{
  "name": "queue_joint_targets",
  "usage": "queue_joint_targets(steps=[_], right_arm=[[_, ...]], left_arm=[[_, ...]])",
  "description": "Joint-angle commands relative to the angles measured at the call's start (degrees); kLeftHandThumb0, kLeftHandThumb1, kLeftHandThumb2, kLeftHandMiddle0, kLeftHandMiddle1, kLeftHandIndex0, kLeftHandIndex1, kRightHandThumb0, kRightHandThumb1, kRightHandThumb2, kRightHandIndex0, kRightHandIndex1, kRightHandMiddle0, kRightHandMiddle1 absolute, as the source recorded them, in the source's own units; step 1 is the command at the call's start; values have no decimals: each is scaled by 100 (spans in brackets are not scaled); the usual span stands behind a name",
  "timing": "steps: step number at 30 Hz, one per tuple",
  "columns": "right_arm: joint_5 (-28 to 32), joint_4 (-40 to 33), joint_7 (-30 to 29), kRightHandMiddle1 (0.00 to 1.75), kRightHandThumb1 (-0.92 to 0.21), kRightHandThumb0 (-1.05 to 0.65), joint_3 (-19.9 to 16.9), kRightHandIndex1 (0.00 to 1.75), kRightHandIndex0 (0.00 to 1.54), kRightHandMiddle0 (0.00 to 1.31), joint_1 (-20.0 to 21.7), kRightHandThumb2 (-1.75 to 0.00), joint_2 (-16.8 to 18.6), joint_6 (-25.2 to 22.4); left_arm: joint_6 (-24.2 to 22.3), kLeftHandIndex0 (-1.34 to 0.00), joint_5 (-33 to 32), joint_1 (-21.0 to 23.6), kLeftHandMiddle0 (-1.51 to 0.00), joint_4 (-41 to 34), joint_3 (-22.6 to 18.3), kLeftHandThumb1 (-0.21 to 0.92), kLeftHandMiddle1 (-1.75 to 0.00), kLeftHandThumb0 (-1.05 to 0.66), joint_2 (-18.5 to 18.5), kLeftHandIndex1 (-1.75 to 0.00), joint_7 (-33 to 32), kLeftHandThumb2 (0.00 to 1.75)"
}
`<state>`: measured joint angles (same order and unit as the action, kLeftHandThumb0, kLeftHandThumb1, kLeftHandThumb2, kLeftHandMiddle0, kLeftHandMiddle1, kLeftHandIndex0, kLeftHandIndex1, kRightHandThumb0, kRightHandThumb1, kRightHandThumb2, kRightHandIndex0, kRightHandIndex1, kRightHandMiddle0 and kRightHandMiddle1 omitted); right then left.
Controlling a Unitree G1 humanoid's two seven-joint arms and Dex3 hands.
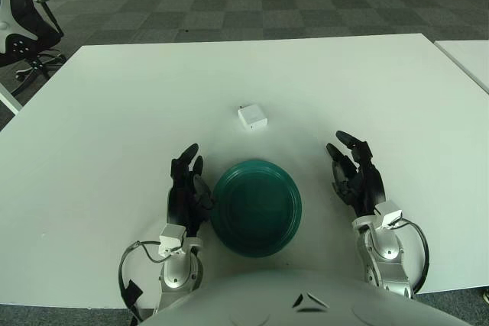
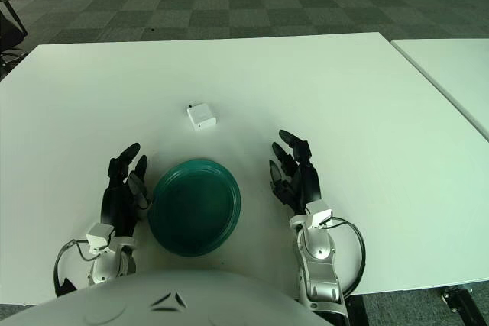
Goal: Put the charger into the plate.
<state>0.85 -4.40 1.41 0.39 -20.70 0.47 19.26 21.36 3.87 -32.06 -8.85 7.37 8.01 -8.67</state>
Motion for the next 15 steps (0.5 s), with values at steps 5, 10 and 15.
queue_joint_targets(steps=[5,10,15], right_arm=[[33,149,58,77,-92,-57,-16,0,39,0,14,-54,-32,-111],[41,154,66,78,-92,-57,-34,0,40,0,34,-54,-33,-134],[49,160,71,81,-92,-57,-39,1,41,0,55,-54,-28,-146]], left_arm=[[-75,0,27,-31,-38,37,20,92,0,-83,36,-87,-39,104],[-79,0,32,-30,-38,30,37,92,0,-83,39,-88,-43,103],[-93,0,29,-41,-38,10,49,92,0,-83,40,-88,-43,103]])
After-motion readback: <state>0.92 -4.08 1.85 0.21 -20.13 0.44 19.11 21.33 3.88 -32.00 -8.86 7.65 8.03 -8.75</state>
